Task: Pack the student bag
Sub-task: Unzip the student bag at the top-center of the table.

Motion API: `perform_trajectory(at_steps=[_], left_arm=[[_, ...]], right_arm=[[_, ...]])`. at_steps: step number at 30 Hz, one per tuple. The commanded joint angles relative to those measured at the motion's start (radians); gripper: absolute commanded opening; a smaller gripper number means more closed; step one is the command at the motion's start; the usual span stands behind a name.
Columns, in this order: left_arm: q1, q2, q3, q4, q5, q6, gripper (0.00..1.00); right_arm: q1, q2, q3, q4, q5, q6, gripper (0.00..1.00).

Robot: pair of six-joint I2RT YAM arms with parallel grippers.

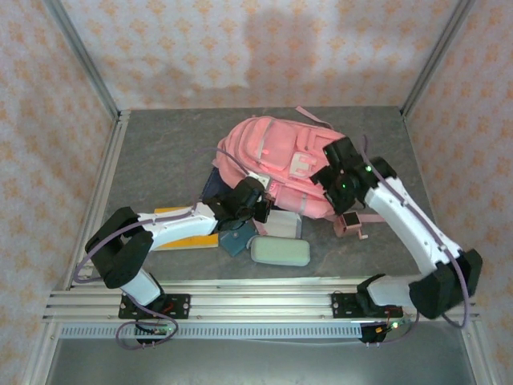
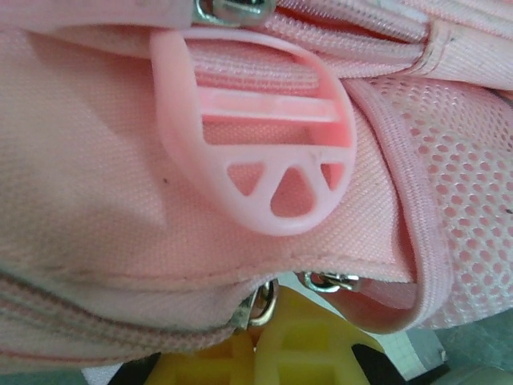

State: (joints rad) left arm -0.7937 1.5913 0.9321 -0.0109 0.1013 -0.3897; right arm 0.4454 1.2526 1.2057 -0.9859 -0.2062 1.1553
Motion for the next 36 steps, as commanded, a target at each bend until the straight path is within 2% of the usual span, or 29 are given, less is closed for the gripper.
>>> perform_trajectory(at_steps=[1, 6, 9, 12, 14, 17, 20, 33, 36], left_arm=[[0.005, -0.034, 0.075, -0.009, 0.035, -0.015, 0.0], [0.005, -0.024, 0.136, -0.055, 0.065, -0.008, 0.0], [0.004, -0.023, 0.158, -0.076, 0.079, -0.01, 0.0], [0.003, -0.027, 0.165, -0.091, 0.085, -0.014, 0.0], [0.002, -0.028, 0.167, -0.101, 0.089, -0.011, 0.0], [0.001, -0.028, 0.171, -0.128, 0.086, 0.002, 0.0], [0.003, -0.026, 0.171, -0.176, 0.051, 0.028, 0.0], [0.096, -0.025, 0.166, -0.287, 0.007, 0.077, 0.0], [0.129, -0.027, 0.166, -0.294, 0.01, 0.087, 0.0]], right_arm=[[0.006, -0.05, -0.132, 0.311, -0.085, 0.24, 0.85], [0.012, -0.039, -0.248, 0.5, -0.084, 0.383, 0.84], [0.021, -0.037, -0.304, 0.559, -0.064, 0.464, 0.79], [0.019, -0.03, -0.315, 0.562, -0.012, 0.45, 0.71], [0.004, -0.007, -0.292, 0.515, 0.01, 0.39, 0.55], [-0.015, 0.039, -0.236, 0.414, 0.025, 0.291, 0.22], [-0.023, 0.06, -0.189, 0.327, 0.062, 0.202, 0.0], [-0.131, 0.117, -0.094, 0.196, 0.062, -0.134, 0.0], [-0.159, 0.128, -0.087, 0.18, 0.061, -0.161, 0.0]])
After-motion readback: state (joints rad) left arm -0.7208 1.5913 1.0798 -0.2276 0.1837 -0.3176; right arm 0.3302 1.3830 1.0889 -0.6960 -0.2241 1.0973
